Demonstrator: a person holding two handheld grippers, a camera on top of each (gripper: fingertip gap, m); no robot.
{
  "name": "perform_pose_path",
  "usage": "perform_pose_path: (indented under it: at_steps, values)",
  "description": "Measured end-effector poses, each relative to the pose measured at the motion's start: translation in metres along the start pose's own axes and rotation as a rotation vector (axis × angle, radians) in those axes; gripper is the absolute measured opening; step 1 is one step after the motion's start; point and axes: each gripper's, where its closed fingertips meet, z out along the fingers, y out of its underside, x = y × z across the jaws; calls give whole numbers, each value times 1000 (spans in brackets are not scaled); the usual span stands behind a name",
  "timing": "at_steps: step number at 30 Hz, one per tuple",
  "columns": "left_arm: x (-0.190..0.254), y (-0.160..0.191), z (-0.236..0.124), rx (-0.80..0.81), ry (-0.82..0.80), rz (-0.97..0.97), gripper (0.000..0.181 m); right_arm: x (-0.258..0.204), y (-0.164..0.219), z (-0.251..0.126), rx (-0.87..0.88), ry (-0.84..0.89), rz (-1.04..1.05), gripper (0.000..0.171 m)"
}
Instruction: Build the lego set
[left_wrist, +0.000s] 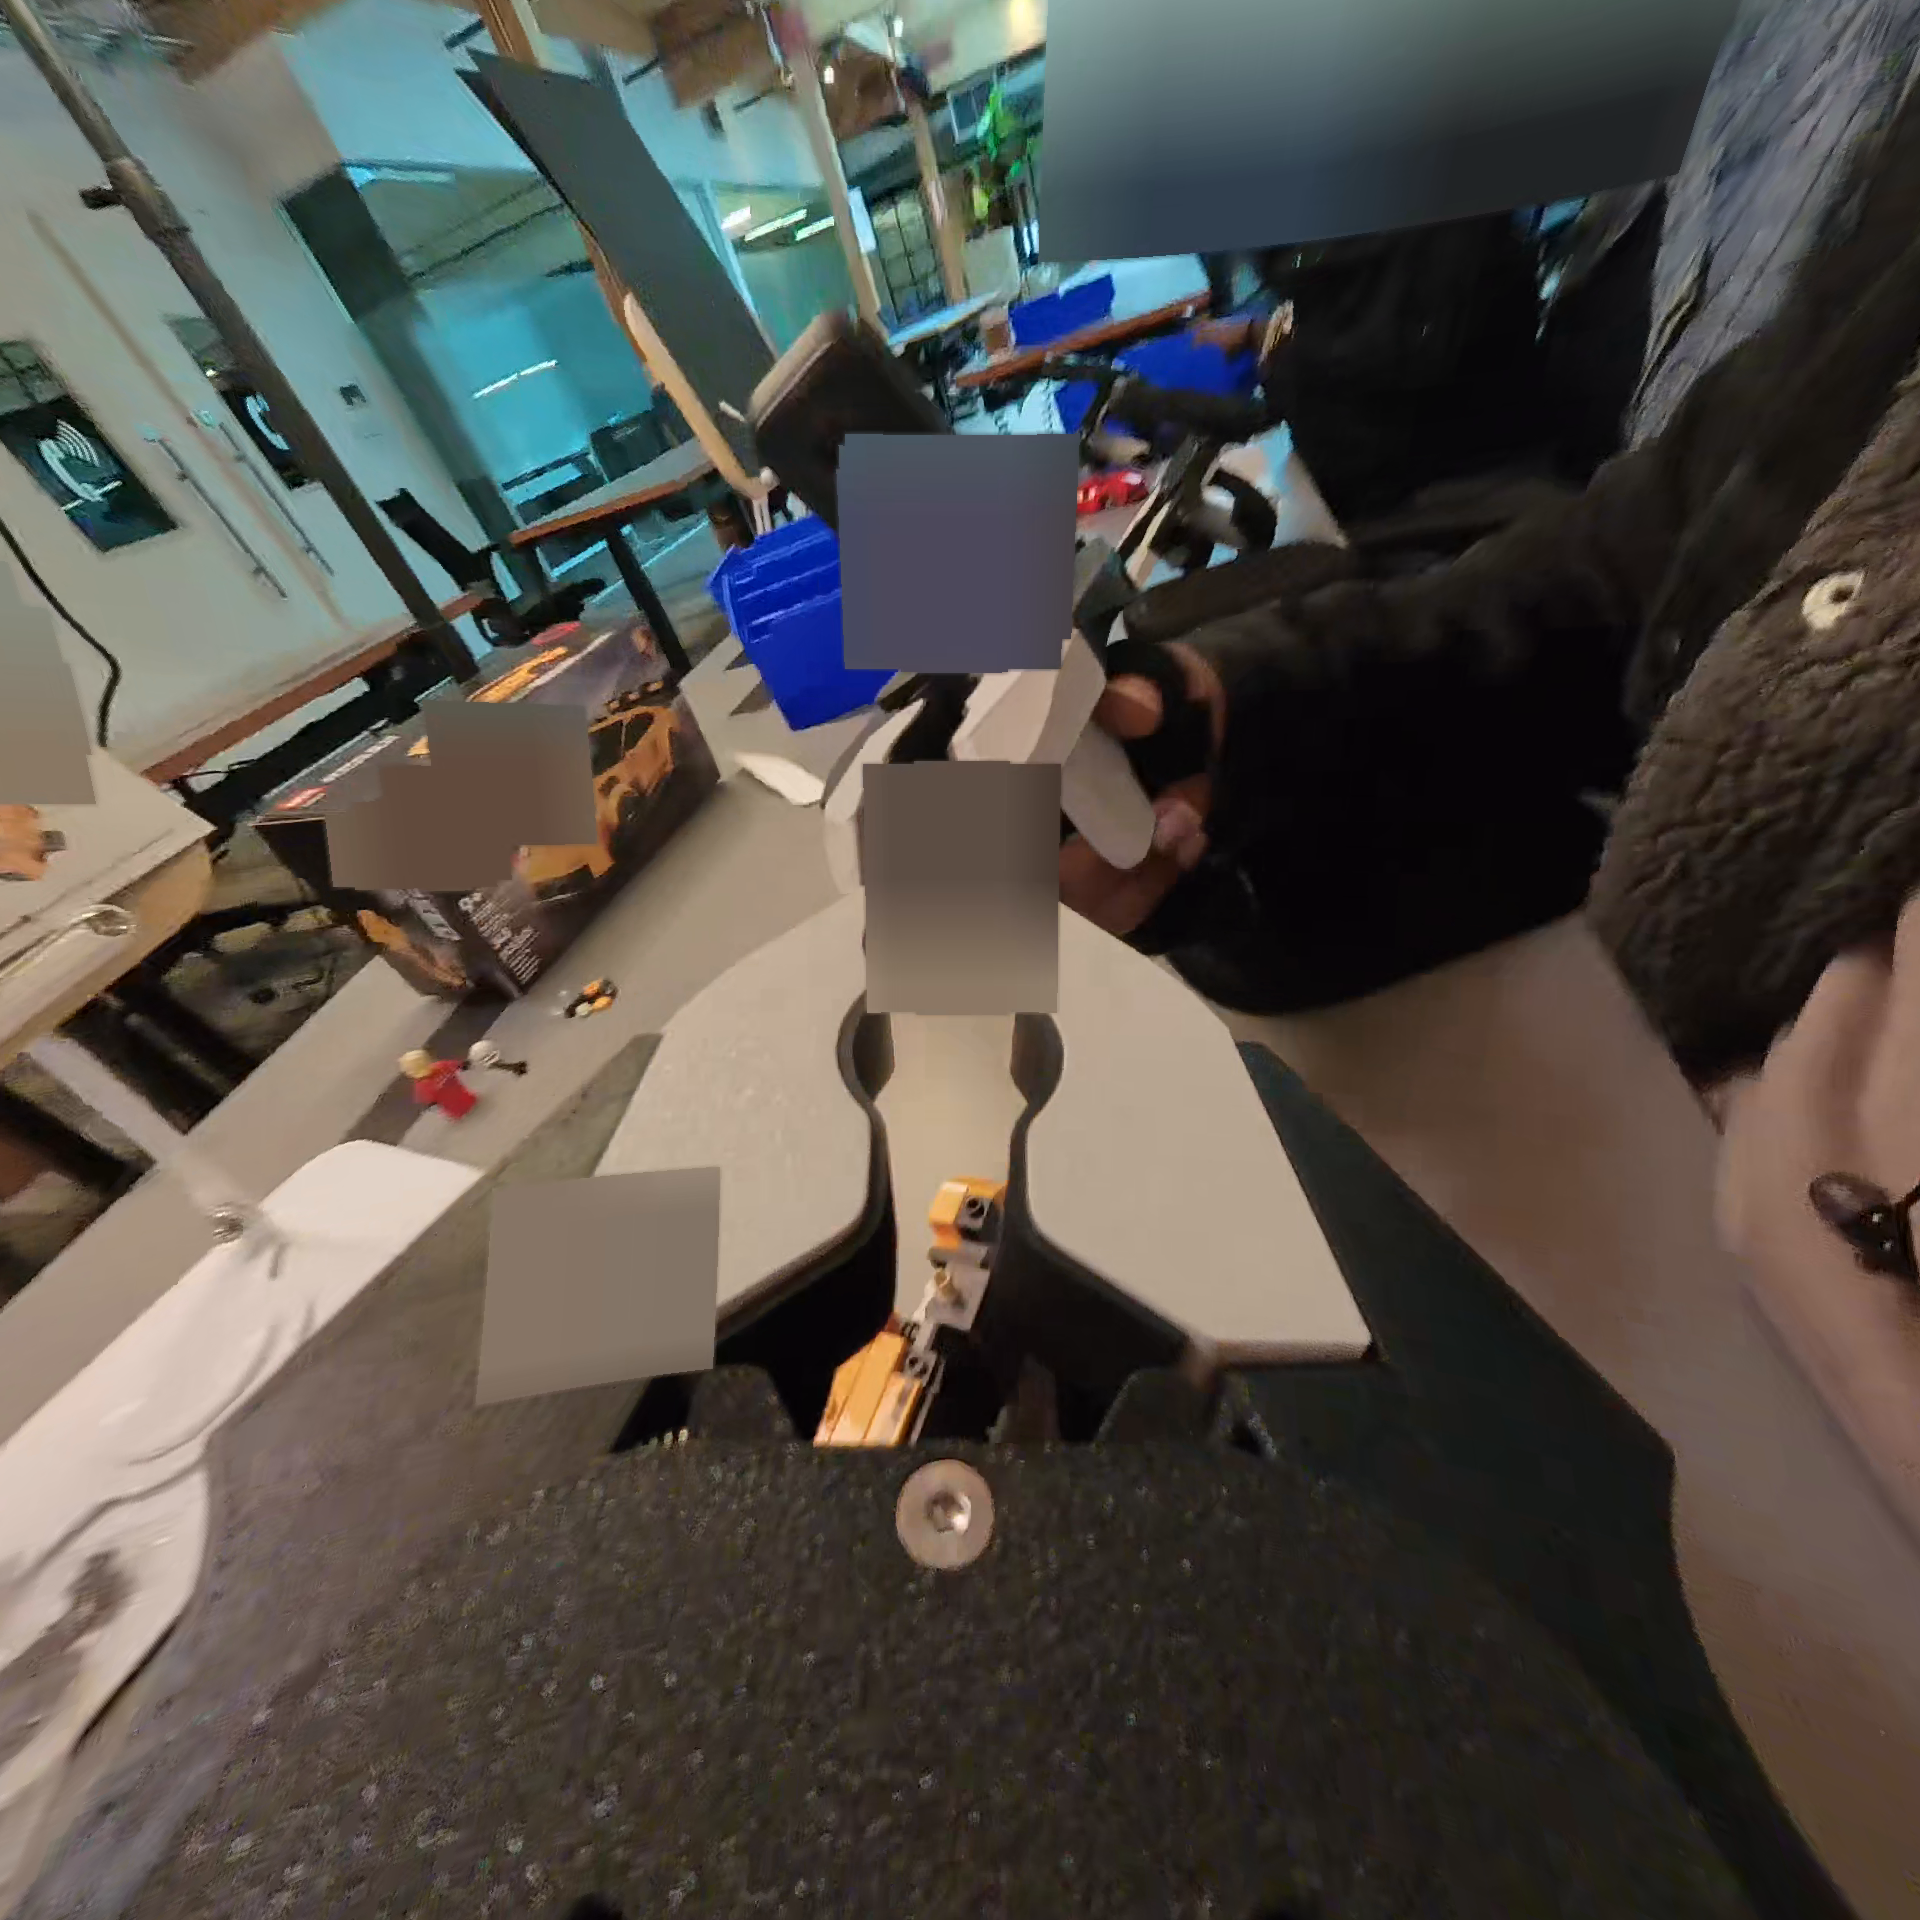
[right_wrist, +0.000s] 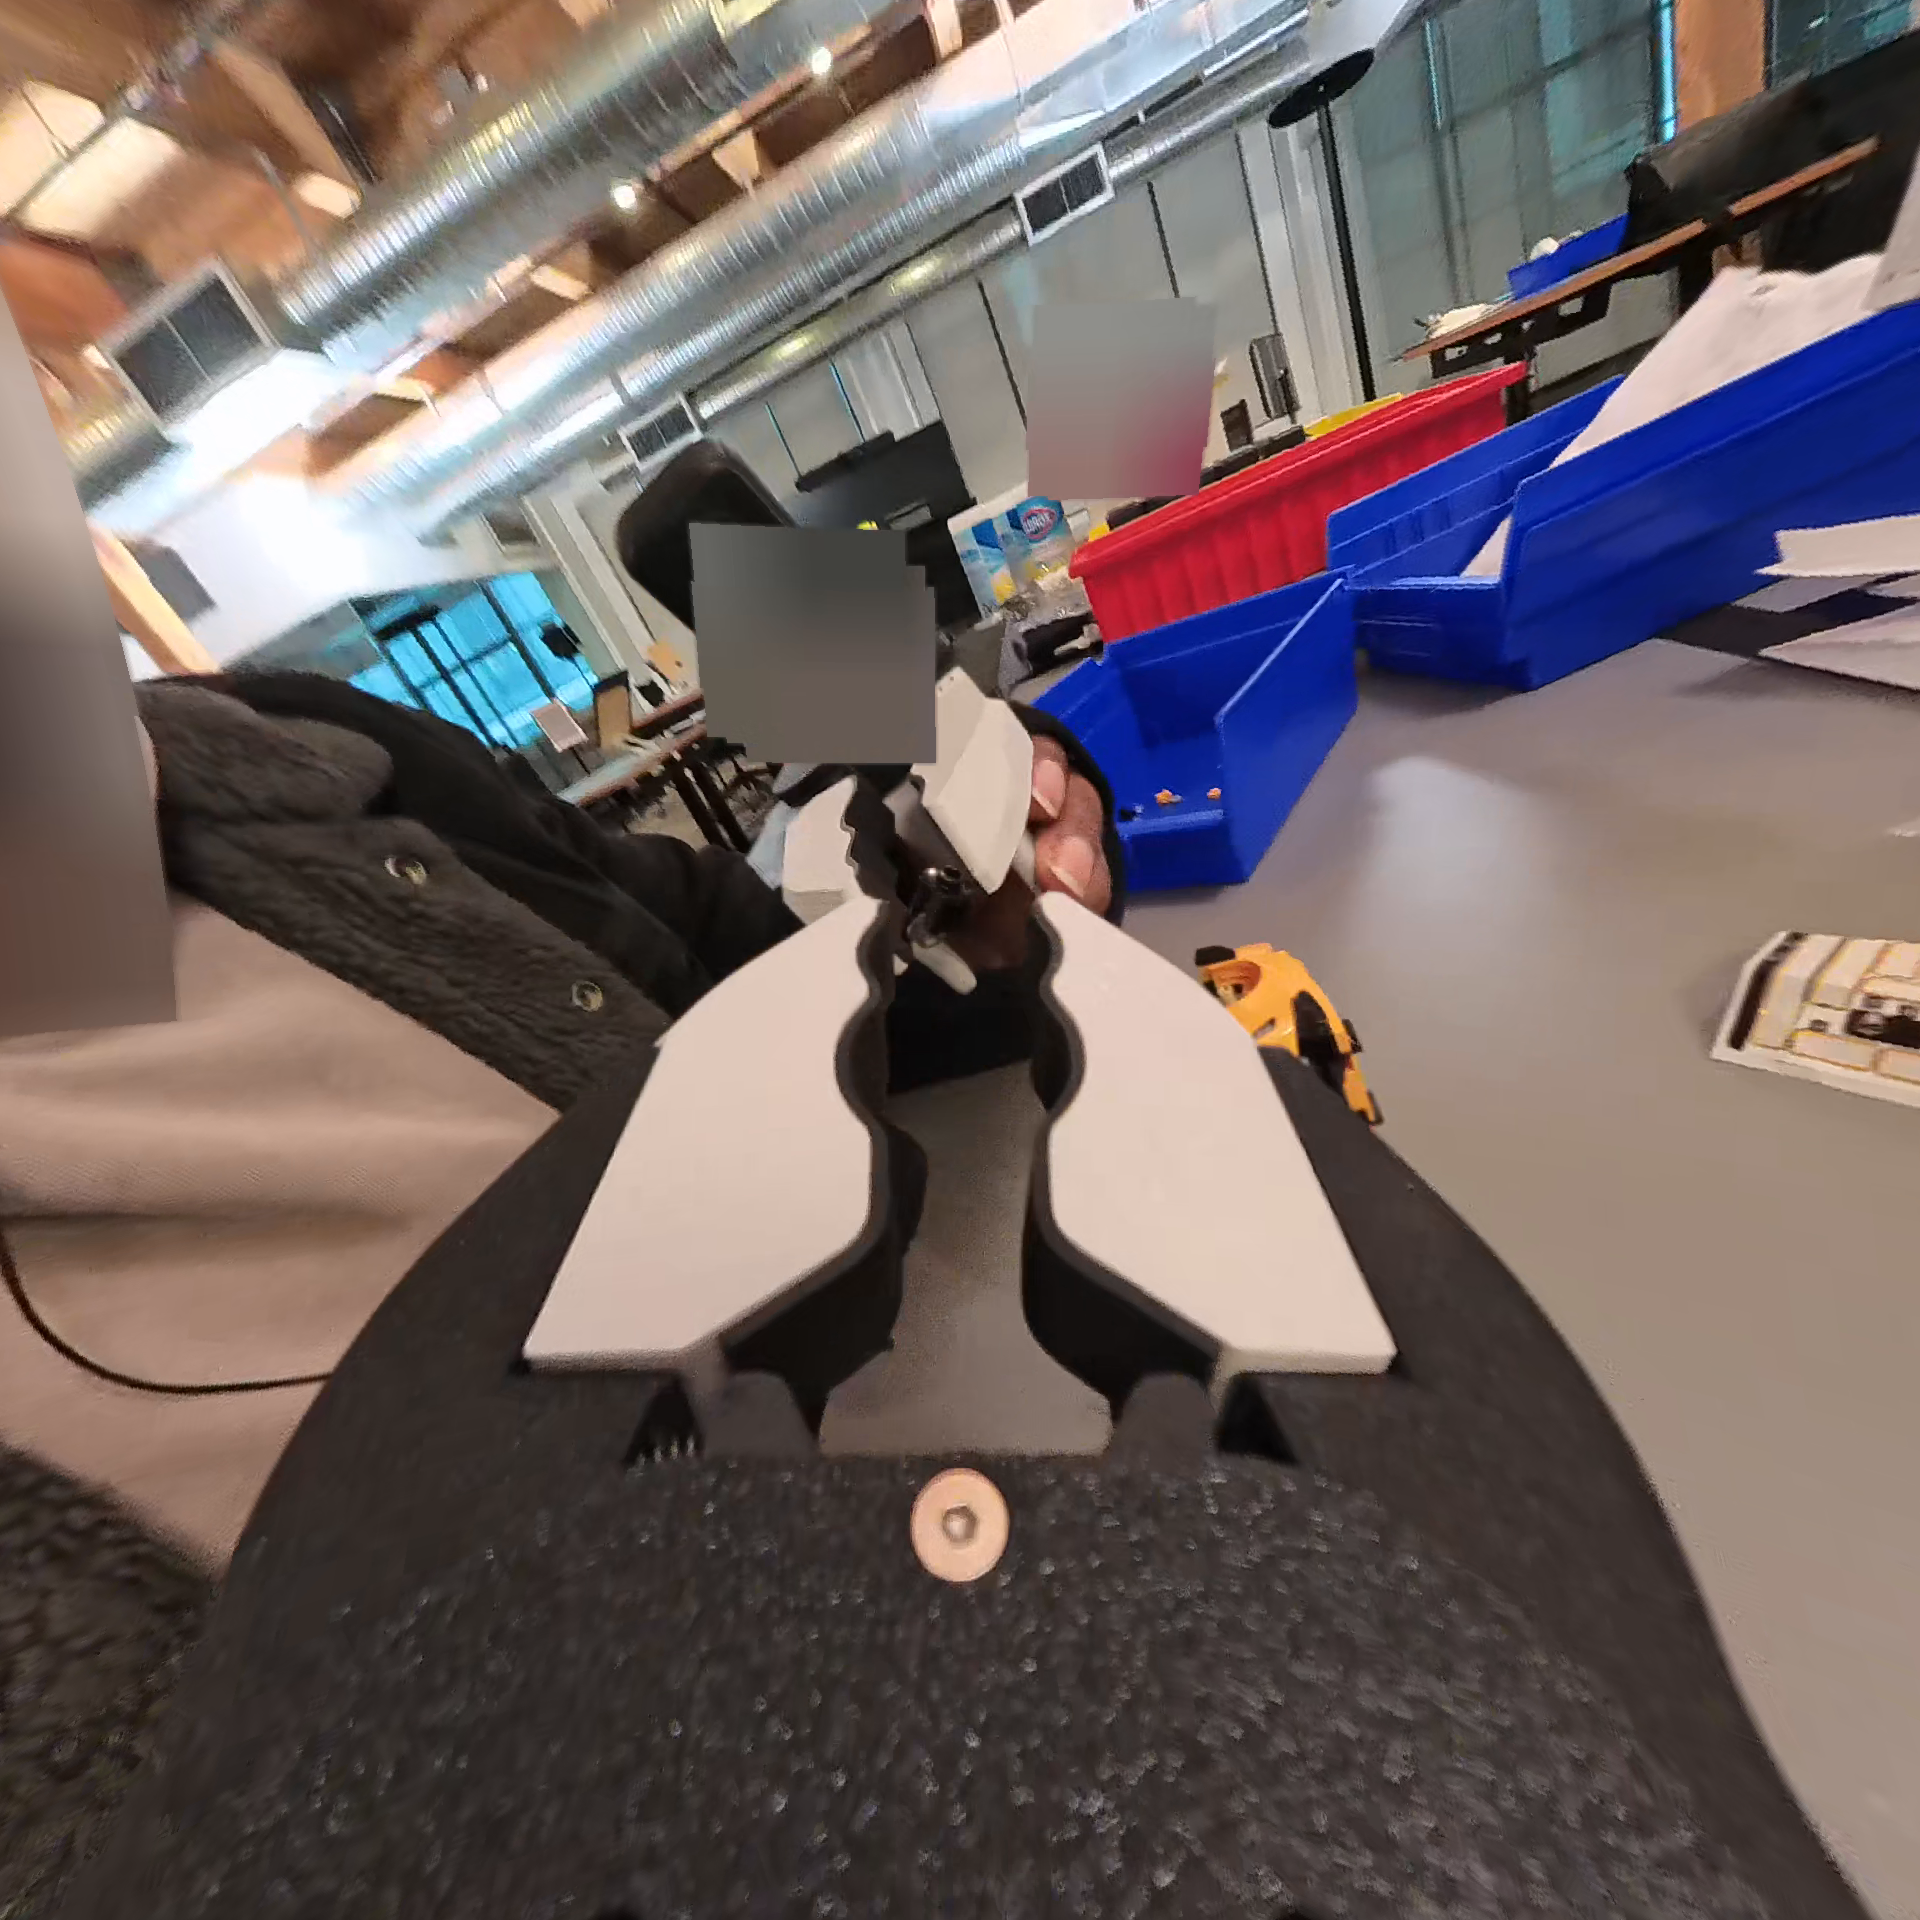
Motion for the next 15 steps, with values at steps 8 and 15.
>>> perform_pose_path:
  at_steps: [8, 15]
  values:
    - [0, 4, 1, 55, 3, -39, 18, -2, 12, 8, -8, -101, 141, 15]
    - [2, 10, -1, 29, 10, -18, 17, 0, 16, 11, 1, -123, 188, 8]
